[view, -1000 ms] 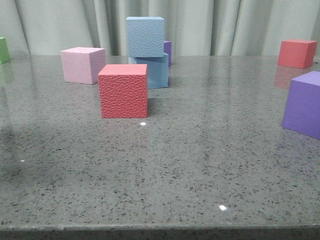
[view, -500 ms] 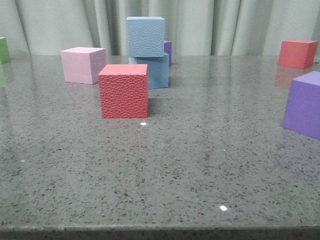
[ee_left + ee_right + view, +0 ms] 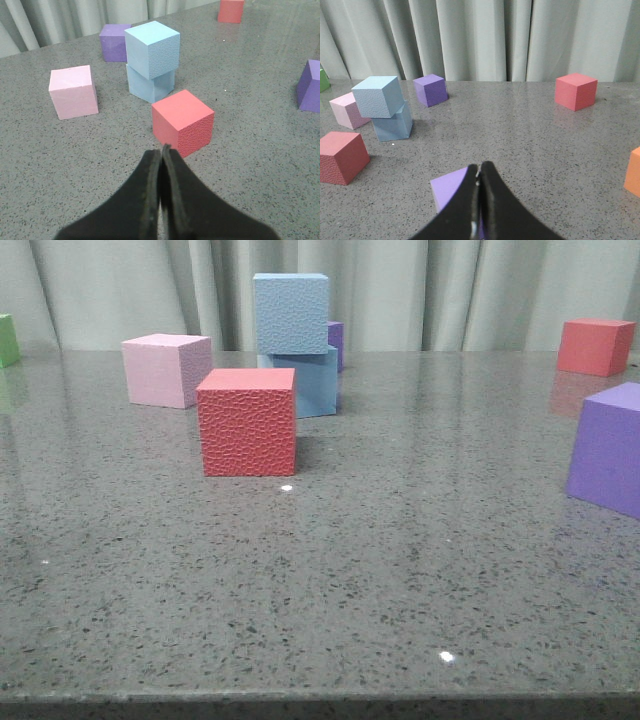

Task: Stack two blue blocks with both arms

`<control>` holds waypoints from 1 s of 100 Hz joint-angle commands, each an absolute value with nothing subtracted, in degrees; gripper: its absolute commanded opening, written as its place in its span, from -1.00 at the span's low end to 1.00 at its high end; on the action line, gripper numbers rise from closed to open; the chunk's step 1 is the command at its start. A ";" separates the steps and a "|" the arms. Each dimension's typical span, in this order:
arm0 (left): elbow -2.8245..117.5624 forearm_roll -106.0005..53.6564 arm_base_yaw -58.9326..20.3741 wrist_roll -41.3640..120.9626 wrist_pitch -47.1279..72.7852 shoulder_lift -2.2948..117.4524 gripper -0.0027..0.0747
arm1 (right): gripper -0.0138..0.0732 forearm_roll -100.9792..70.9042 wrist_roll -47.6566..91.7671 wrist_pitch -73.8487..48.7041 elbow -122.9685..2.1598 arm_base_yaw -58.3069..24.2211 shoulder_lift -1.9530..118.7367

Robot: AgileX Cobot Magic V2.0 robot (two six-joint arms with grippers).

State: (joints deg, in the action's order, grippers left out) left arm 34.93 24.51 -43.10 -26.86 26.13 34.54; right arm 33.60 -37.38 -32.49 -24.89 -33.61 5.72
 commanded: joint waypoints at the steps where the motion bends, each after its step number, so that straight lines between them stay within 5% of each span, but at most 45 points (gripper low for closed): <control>1: 36.67 25.80 -43.52 -27.25 22.31 34.71 -0.98 | -0.94 35.91 -37.25 -28.26 -26.23 -33.36 6.50; 35: 33.44 26.30 -36.41 -21.62 21.80 27.74 -0.98 | -0.94 35.91 -37.25 -28.26 -26.23 -33.36 6.50; 100: 7.44 1.08 -4.94 0.99 -1.48 5.89 -0.98 | -0.94 35.91 -37.25 -28.26 -26.23 -33.36 6.50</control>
